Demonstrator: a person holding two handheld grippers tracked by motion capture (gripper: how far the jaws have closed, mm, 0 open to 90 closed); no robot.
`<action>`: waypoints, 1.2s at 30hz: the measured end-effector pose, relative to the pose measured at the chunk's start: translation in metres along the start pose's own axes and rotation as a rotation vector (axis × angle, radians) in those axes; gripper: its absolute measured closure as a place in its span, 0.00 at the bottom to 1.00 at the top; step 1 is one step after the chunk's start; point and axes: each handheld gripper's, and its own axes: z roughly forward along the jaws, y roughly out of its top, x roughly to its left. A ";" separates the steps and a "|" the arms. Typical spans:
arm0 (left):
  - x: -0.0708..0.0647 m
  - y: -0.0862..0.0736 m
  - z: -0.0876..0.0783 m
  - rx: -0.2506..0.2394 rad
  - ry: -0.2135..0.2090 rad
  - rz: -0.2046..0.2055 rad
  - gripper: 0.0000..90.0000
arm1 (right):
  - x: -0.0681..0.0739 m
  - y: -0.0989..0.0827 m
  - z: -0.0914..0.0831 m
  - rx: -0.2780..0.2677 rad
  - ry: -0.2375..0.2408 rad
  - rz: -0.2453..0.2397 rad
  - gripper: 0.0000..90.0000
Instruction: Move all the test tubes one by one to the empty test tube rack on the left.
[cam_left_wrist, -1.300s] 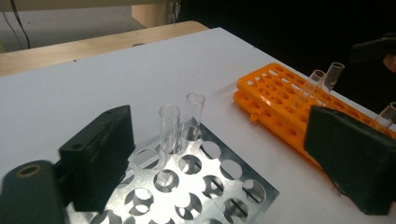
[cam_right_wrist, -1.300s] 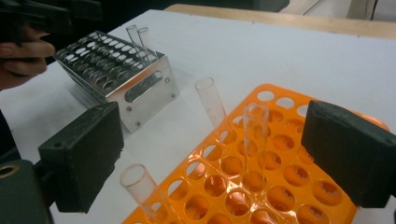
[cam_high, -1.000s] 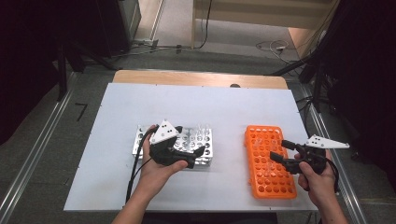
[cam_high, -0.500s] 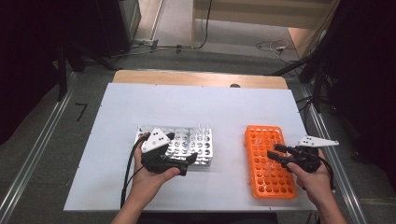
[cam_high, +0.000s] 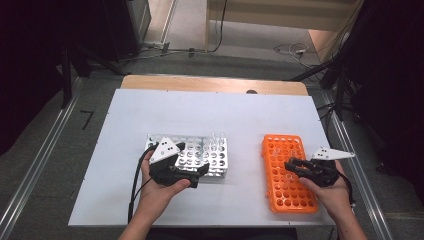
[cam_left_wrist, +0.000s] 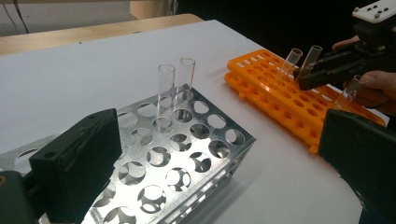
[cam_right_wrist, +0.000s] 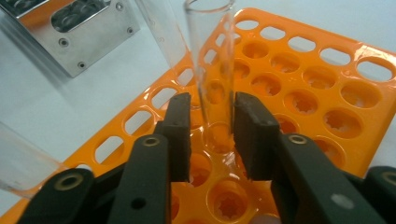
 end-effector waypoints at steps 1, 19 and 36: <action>0.000 0.000 0.000 -0.002 -0.002 -0.002 0.00 | 0.001 0.000 0.001 0.000 -0.011 -0.009 0.78; -0.002 0.000 0.000 0.004 -0.011 0.008 0.00 | 0.004 0.012 -0.025 -0.096 -0.049 0.033 0.82; -0.009 0.002 0.001 0.003 -0.030 0.022 0.00 | 0.046 0.048 -0.051 -0.192 0.039 -0.030 0.82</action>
